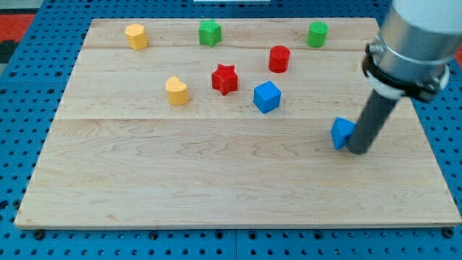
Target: Touch the bottom left of red star
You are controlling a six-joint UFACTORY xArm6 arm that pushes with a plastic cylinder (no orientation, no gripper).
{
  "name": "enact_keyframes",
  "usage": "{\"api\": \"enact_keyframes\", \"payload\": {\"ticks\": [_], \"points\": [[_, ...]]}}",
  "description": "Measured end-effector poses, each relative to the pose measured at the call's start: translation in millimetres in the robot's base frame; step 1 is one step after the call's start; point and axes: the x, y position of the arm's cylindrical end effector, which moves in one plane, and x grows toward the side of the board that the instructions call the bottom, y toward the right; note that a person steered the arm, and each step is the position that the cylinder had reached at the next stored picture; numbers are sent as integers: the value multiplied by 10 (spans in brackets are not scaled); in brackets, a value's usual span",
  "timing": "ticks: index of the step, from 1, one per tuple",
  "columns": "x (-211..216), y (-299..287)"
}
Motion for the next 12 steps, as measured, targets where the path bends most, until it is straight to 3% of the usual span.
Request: {"api": "enact_keyframes", "payload": {"ticks": [2,3,6,12], "points": [[-647,-117],[-665,53],[-504,1673],[-557,1670]]}}
